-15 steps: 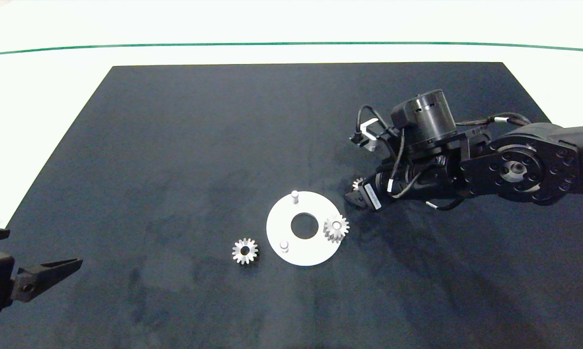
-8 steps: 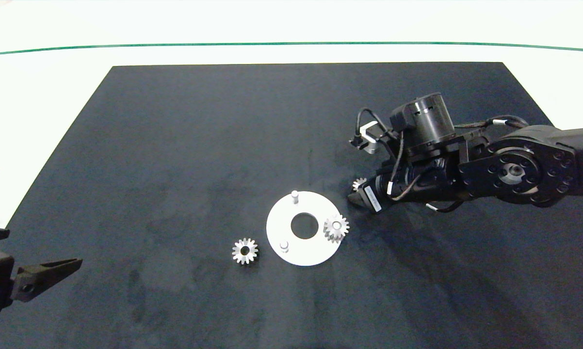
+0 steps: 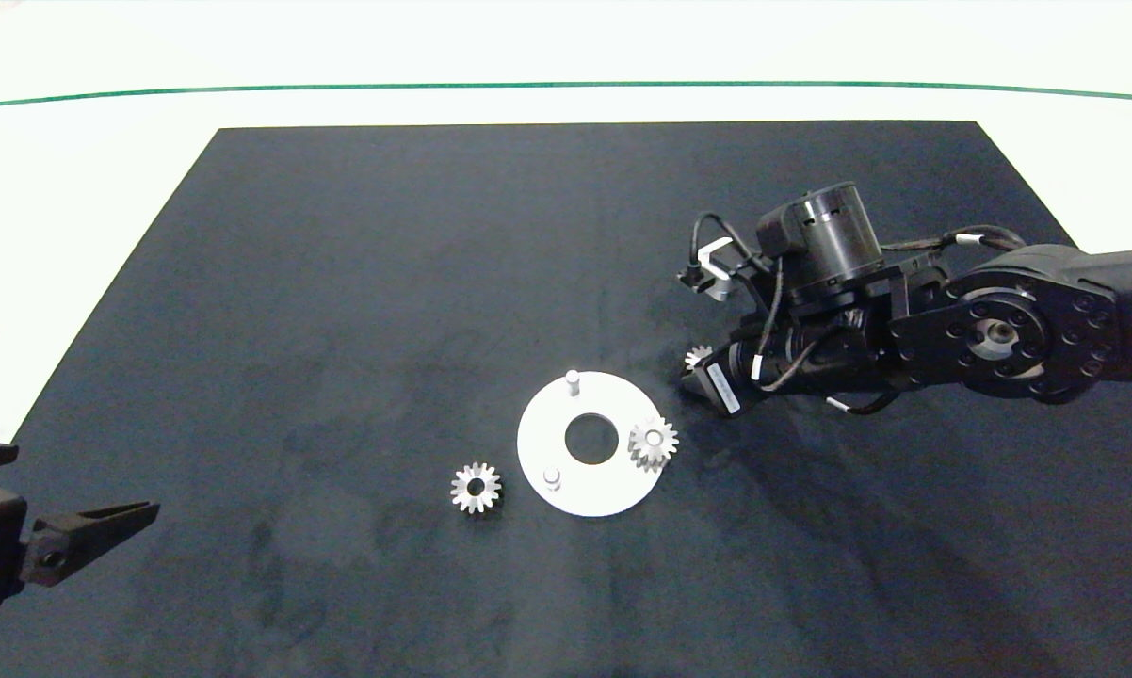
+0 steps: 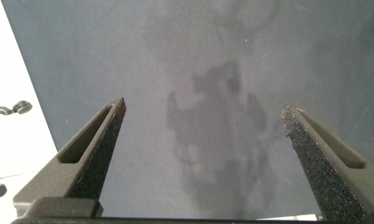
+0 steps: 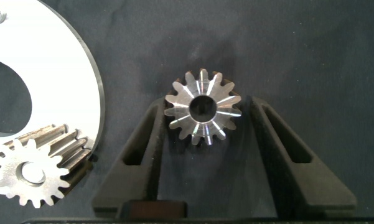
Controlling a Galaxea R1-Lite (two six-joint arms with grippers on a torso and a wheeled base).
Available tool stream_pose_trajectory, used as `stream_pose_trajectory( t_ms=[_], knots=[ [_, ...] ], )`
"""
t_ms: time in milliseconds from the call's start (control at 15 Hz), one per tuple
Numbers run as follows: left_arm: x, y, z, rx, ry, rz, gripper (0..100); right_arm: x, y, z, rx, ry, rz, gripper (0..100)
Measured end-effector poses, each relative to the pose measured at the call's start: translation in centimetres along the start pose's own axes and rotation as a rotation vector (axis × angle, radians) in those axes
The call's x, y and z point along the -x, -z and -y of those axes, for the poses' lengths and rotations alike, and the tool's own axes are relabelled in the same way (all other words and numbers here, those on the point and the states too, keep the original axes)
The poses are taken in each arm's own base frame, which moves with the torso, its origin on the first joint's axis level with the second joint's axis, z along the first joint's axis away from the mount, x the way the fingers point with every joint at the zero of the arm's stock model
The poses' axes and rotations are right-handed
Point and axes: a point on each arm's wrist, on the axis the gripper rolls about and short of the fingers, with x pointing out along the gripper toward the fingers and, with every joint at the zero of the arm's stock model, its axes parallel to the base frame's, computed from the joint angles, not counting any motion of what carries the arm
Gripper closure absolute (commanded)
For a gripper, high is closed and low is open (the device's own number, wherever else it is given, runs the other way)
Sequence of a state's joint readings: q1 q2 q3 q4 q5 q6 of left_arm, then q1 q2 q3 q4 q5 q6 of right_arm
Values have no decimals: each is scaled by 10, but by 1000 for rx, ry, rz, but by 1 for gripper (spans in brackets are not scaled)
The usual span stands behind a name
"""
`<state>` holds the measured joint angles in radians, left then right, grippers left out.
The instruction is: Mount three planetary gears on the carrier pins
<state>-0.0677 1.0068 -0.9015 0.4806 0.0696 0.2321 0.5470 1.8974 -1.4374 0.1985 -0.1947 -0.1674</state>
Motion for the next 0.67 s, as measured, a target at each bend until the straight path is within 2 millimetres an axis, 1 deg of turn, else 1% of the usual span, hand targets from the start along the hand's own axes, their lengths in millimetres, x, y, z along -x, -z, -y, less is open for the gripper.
stream_pose_trajectory(
  t_ms=[667],
  knots=[
    [0,0,0,-1,-1,0,0,0,0,0,1,0,-1,72]
  ],
)
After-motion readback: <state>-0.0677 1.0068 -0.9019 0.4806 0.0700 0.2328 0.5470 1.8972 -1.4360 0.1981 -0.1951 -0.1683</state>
